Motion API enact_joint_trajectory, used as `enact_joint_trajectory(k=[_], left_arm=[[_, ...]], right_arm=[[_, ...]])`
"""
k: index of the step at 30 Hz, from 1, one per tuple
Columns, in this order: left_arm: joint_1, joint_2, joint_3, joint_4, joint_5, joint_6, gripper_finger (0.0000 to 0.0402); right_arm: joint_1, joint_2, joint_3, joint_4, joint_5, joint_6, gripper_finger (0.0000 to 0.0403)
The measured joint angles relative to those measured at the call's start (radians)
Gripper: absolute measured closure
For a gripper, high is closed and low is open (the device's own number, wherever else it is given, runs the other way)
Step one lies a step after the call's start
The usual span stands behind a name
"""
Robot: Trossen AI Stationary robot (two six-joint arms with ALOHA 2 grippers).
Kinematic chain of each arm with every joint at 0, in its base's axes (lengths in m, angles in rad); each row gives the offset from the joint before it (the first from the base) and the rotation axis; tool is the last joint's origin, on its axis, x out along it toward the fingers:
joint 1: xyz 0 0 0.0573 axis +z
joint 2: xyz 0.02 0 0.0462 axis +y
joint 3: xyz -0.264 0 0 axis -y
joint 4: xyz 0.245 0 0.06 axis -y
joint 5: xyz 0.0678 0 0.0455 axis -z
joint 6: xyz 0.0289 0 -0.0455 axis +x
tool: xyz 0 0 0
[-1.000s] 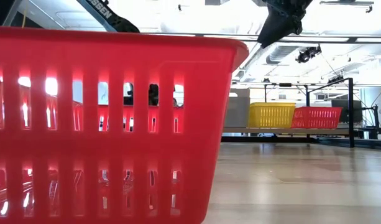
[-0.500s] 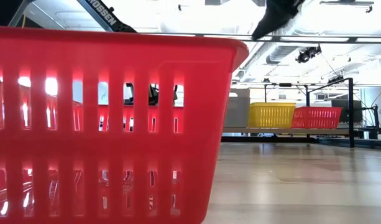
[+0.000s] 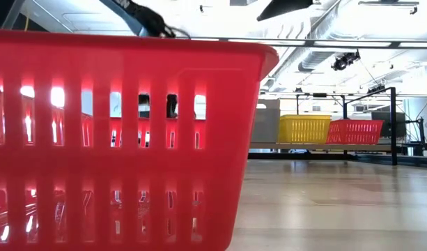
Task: Stack baskets on shelf by color
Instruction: Stack the top red bin on top of the red bin on the shelf
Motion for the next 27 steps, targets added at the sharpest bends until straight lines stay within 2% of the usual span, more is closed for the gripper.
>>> enact_joint_trajectory(k=[6,13,21,27], left_arm=[[-0.058,-0.066,0.118,-0.176,-0.136,-0.041,0.0399],[-0.126,-0.136,0.224,-0.221,-0.232,-0.102,0.0399],[-0.231,-0.150,0.301,-0.232,-0.314,-0.134,0.0399],[-0.292,-0.150,0.304,-0.232,-0.370,-0.168,0.0399]], right_arm=[[0.000,0.036,0.000,0.093,-0.035,-0.127,0.0272],[0.000,0.104,0.000,0.235,-0.073,-0.230,0.0272],[0.000,0.211,0.000,0.350,-0.076,-0.236,0.0272],[0.001,0.289,0.000,0.419,-0.034,-0.210,0.0272]])
